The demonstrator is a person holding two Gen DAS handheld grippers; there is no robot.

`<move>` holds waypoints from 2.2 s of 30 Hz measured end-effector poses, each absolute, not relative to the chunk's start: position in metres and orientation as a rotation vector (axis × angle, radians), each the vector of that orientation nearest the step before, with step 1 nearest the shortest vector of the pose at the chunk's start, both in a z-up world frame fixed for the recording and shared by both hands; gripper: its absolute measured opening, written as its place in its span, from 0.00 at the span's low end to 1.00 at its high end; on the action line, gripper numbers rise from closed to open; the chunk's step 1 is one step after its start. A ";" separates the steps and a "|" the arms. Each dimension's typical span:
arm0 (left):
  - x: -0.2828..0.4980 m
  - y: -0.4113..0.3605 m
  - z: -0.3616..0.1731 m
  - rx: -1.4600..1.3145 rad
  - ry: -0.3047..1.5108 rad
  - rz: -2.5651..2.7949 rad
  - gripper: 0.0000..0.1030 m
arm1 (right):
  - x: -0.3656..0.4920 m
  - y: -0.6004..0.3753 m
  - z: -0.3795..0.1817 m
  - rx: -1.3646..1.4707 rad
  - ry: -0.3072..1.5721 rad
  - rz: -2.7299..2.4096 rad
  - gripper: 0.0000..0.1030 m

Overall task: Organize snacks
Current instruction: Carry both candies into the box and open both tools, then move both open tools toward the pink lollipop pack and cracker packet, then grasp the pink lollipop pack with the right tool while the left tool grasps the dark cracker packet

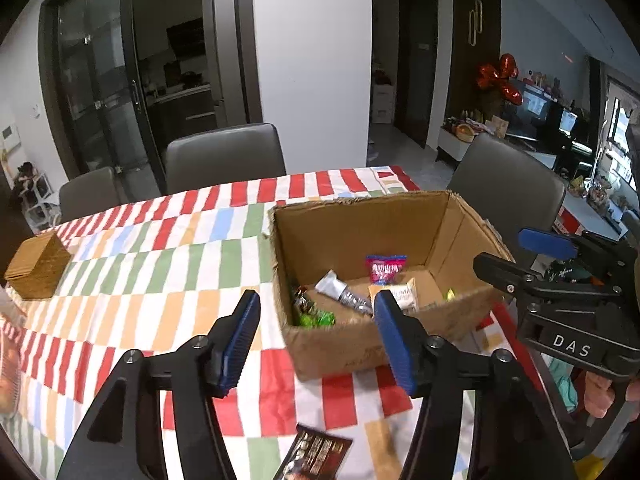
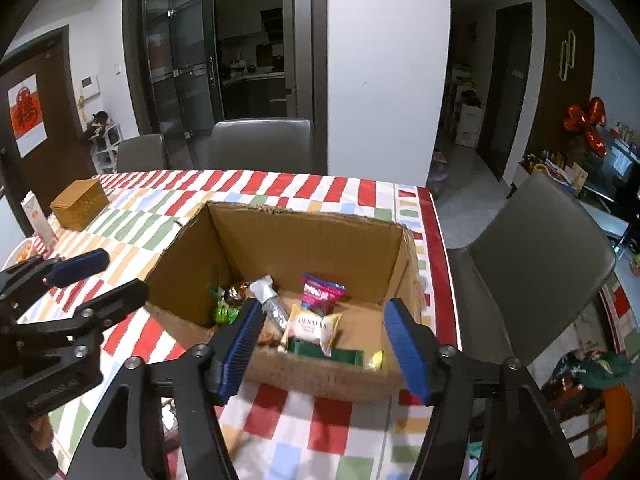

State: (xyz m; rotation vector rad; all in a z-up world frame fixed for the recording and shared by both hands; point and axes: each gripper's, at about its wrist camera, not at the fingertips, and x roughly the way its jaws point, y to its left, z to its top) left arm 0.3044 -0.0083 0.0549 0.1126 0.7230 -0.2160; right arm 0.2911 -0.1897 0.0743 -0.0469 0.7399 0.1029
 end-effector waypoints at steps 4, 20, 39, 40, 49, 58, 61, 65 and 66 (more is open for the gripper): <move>0.278 -0.007 0.059 0.137 0.705 -0.215 0.64 | 0.270 -0.189 0.074 -0.048 0.736 0.101 0.69; 0.204 -0.019 0.021 0.216 0.757 -0.240 0.72 | 0.189 -0.204 0.029 -0.061 0.823 0.078 0.74; 0.154 -0.047 -0.052 0.168 0.939 -0.300 0.72 | 0.133 -0.234 -0.056 0.001 1.072 0.070 0.71; 0.152 -0.048 -0.055 0.177 0.942 -0.294 0.72 | 0.131 -0.235 -0.060 0.005 1.083 0.070 0.69; 0.148 -0.055 -0.074 0.196 0.985 -0.289 0.72 | 0.118 -0.236 -0.089 0.024 1.175 0.089 0.52; 0.152 -0.052 -0.088 0.174 1.025 -0.287 0.71 | 0.123 -0.233 -0.095 -0.008 1.168 0.071 0.32; 0.154 -0.049 -0.089 0.168 1.029 -0.286 0.71 | 0.123 -0.229 -0.094 -0.019 1.160 0.085 0.31; 0.155 -0.044 -0.088 0.155 1.024 -0.285 0.71 | 0.125 -0.223 -0.089 -0.020 1.138 0.108 0.31; 0.156 -0.041 -0.088 0.150 1.018 -0.284 0.71 | 0.126 -0.222 -0.087 -0.019 1.131 0.113 0.31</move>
